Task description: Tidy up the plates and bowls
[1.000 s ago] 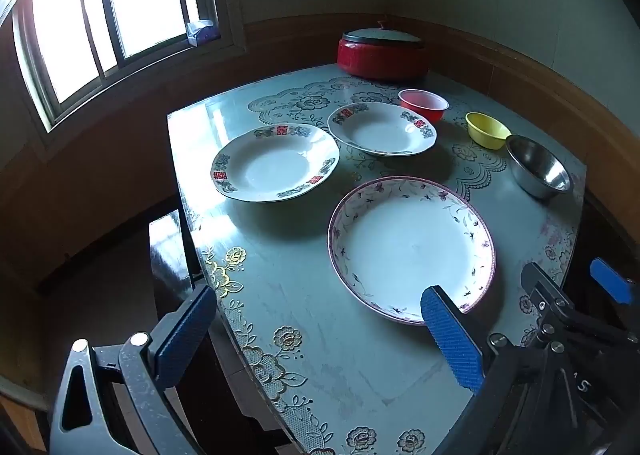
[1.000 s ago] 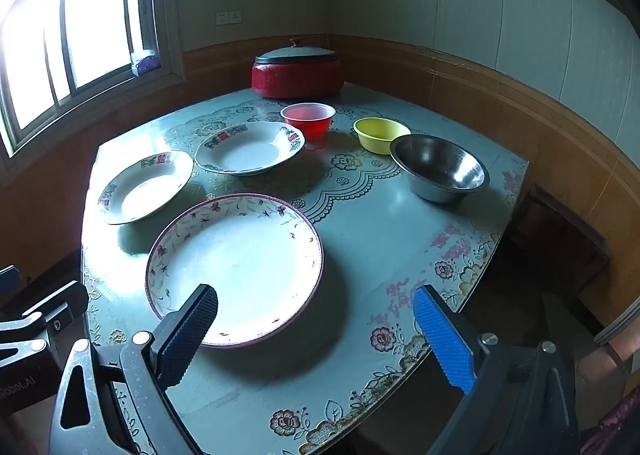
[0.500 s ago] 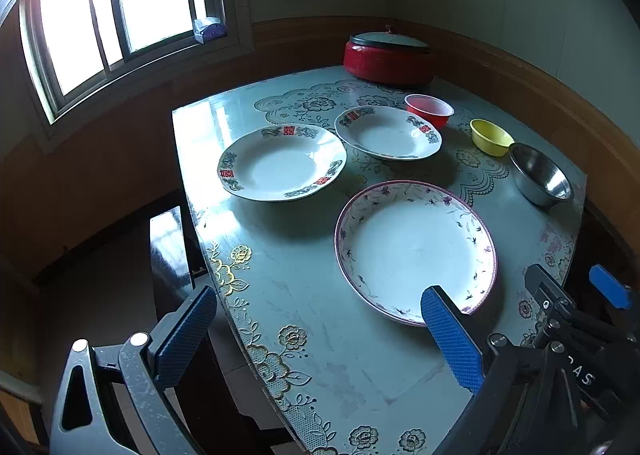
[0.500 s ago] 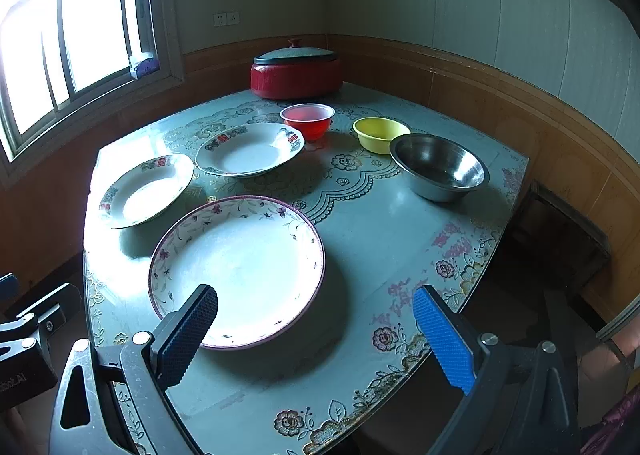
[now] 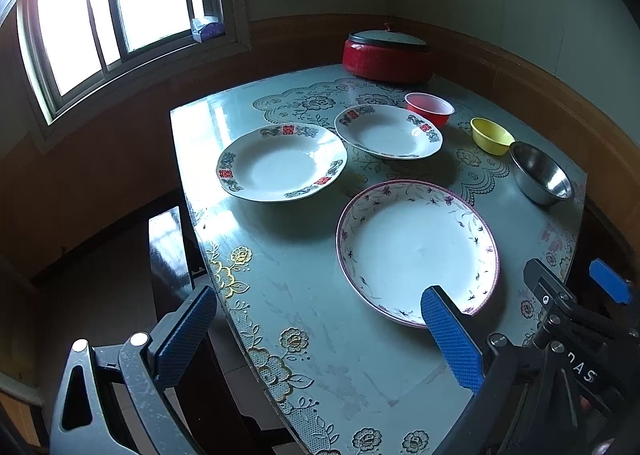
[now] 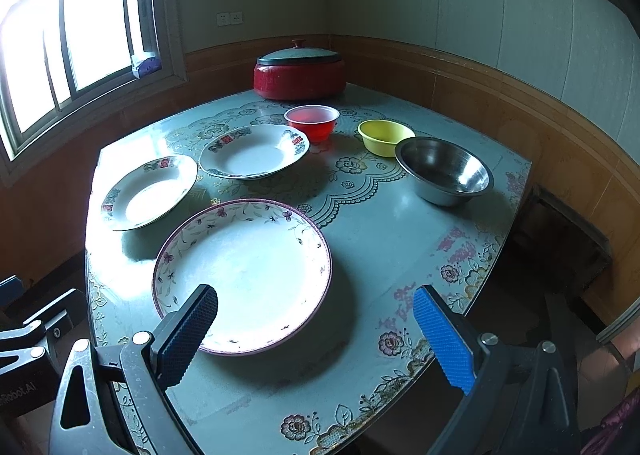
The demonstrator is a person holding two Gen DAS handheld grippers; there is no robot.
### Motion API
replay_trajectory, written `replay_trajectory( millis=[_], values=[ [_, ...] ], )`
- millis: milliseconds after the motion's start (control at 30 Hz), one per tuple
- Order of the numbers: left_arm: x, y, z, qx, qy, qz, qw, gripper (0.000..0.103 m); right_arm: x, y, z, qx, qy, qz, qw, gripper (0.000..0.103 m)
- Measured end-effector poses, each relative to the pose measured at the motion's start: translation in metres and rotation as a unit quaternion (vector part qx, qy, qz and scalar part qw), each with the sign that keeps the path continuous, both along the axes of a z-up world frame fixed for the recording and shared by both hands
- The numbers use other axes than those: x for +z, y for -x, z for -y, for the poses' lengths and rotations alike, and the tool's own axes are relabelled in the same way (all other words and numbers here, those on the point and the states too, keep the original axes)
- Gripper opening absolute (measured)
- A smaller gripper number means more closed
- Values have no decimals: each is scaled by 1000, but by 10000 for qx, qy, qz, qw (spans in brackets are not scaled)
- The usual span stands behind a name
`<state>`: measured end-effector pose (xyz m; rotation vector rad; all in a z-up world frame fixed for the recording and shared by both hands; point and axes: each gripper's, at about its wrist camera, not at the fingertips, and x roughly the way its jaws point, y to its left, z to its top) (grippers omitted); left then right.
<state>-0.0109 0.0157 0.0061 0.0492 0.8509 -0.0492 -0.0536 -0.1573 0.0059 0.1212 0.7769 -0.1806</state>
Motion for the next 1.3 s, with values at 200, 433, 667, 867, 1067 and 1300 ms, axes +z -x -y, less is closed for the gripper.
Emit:
replay_trajectory(
  millis=[200, 433, 667, 867, 1067, 1300],
  values=[
    [0, 0, -1, 19, 15, -1, 10000, 103, 0, 1, 0, -8, 4, 7, 10000, 100],
    [1, 1, 1, 20, 28, 35, 10000, 103, 1, 2, 2, -39, 23, -25, 10000, 100],
    [2, 3, 3, 17, 22, 51, 10000, 103, 3, 6, 5, -37, 11, 45, 10000, 100],
    [3, 4, 5, 19, 24, 64, 10000, 103, 3, 8, 8, -55, -21, 39, 10000, 100],
    [4, 6, 9, 10, 12, 76, 10000, 103, 2, 9, 11, -57, -39, 37, 10000, 100],
    [4, 6, 12, -8, 0, 60, 10000, 103, 1, 10, 13, -69, -51, 27, 10000, 100]
  ],
)
